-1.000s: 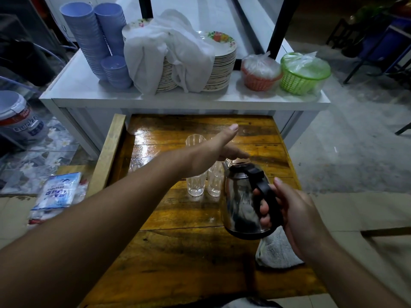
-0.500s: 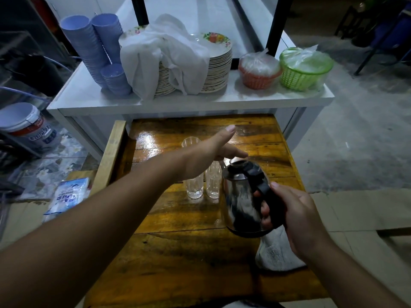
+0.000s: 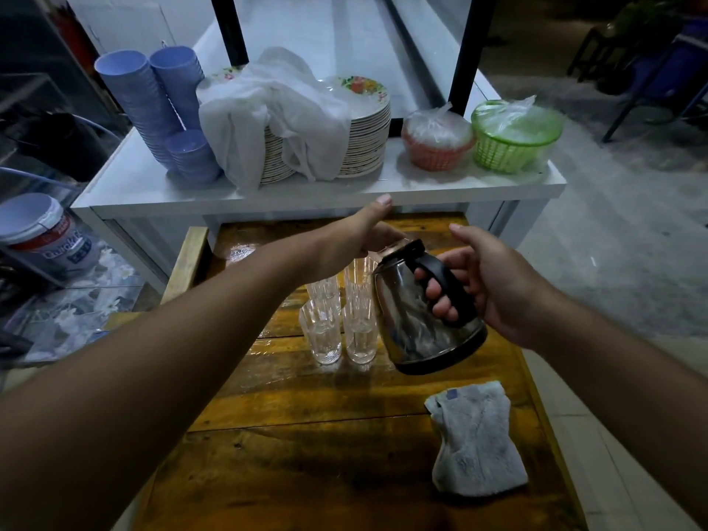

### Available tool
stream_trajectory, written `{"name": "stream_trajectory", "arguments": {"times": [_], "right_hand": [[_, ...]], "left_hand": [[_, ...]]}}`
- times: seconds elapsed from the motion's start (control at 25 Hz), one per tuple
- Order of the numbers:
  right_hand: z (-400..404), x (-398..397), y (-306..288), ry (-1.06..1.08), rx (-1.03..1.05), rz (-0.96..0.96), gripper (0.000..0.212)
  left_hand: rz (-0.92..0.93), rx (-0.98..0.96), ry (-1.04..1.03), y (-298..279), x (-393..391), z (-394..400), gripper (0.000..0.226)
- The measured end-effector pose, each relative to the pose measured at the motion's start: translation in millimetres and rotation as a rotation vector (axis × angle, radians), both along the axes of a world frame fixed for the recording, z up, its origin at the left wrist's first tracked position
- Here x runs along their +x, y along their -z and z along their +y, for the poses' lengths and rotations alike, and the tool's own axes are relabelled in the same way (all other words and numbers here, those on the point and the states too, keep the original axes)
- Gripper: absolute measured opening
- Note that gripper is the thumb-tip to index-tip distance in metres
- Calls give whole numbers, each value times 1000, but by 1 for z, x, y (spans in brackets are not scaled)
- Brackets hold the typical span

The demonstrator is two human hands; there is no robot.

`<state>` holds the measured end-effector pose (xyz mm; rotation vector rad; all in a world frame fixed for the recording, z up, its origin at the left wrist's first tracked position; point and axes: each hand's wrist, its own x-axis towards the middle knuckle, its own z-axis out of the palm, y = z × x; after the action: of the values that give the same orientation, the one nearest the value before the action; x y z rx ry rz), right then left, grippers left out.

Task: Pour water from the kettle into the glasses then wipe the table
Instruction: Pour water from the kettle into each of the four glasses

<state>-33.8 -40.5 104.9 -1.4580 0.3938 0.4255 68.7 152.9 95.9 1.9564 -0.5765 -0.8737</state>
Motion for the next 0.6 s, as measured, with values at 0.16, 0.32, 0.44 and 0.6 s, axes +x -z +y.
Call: {"name": "stream_trajectory", "arguments": {"times": [0.16, 0.32, 0.44, 0.6], "right_hand": [[-2, 24, -10, -84, -20, 78, 69], [3, 46, -22, -145, -70, 152, 71], [7, 62, -34, -231, -116, 209, 82], [10, 77, -45, -275, -110, 277, 95]], "left_hand": [[-2, -31, -36, 6, 9, 1, 82], [16, -41, -62, 12, 17, 3, 82], [66, -80, -86, 17, 21, 8, 81], [89, -96, -96, 20, 28, 13, 77]]}}
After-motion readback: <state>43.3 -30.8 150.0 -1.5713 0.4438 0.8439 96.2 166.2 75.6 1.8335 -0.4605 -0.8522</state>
